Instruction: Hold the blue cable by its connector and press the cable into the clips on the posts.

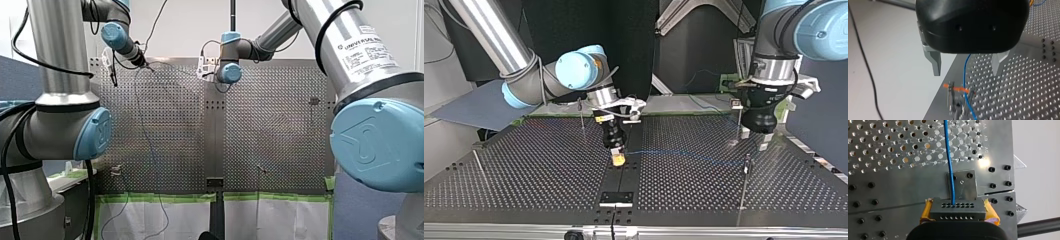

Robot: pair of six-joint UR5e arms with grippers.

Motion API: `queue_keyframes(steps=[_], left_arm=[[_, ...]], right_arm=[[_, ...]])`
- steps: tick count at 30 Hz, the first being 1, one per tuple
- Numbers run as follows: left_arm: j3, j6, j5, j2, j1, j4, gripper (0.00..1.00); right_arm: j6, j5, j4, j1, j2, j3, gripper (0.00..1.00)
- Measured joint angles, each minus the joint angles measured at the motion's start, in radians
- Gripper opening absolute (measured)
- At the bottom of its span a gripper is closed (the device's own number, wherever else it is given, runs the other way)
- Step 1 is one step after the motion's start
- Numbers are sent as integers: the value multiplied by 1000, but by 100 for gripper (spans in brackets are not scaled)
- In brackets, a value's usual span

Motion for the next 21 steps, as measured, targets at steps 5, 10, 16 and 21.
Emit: queue_keyframes(steps=[5, 10, 16, 21], left_arm=[[0, 29, 37, 1, -19, 1, 99], [1, 67, 78, -2, -42, 2, 99], [2, 119, 92, -22, -65, 4, 99], [2, 162, 73, -16, -81, 10, 99]], right_arm=[[-4, 6, 2, -1, 0, 0, 0], [-6, 6, 3, -6, 0, 0, 0], [-12, 7, 3, -8, 1, 0, 0], [-12, 6, 3, -9, 1, 0, 0]])
